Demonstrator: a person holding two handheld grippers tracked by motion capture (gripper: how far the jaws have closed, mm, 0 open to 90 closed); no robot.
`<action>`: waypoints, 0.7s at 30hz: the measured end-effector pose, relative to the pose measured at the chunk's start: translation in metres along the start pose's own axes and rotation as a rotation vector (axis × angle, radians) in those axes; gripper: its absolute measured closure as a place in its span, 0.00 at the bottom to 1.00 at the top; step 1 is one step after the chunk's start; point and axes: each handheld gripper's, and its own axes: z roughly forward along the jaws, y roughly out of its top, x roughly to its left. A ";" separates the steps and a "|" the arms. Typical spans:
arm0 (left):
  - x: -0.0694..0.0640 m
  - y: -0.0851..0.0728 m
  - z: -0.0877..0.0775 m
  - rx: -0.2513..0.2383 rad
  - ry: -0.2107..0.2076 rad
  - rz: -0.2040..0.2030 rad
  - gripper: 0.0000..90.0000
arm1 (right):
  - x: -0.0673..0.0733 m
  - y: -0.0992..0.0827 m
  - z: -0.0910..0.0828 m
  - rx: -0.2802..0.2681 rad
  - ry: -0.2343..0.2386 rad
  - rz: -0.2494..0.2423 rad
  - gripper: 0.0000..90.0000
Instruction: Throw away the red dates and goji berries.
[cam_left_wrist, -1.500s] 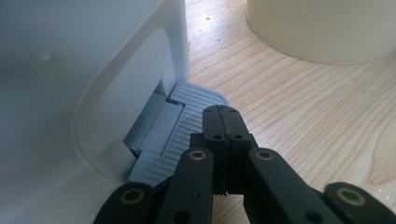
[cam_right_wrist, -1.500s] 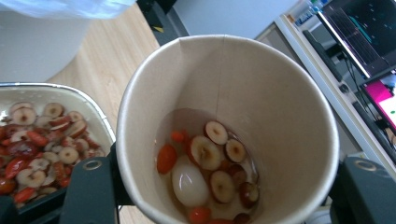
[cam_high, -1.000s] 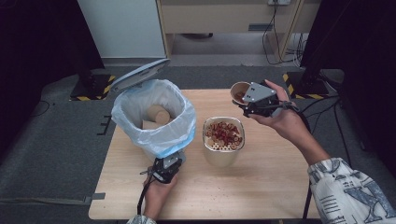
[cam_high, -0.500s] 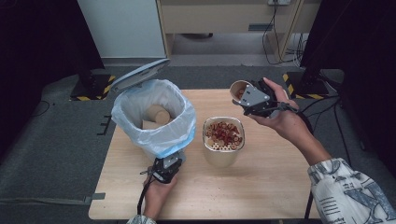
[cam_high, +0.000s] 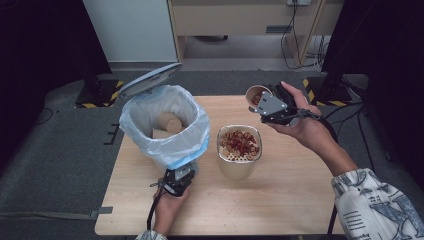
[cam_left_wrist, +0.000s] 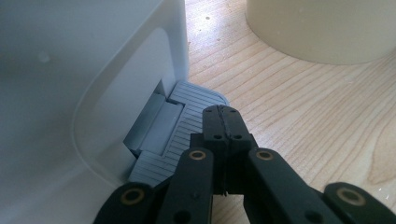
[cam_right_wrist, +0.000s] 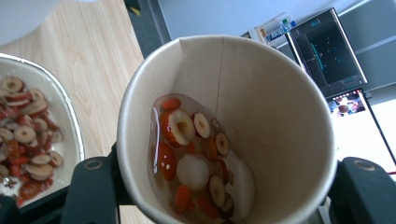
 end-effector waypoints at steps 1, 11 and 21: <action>0.000 0.000 0.000 -0.001 -0.001 0.000 0.99 | 0.000 0.000 0.000 0.000 0.000 -0.006 0.39; 0.000 0.000 0.000 0.001 -0.001 -0.002 0.99 | -0.003 0.007 -0.005 0.022 -0.023 -0.055 0.39; -0.001 0.000 0.000 0.003 0.002 0.004 0.99 | -0.001 0.010 -0.006 0.008 -0.012 -0.060 0.39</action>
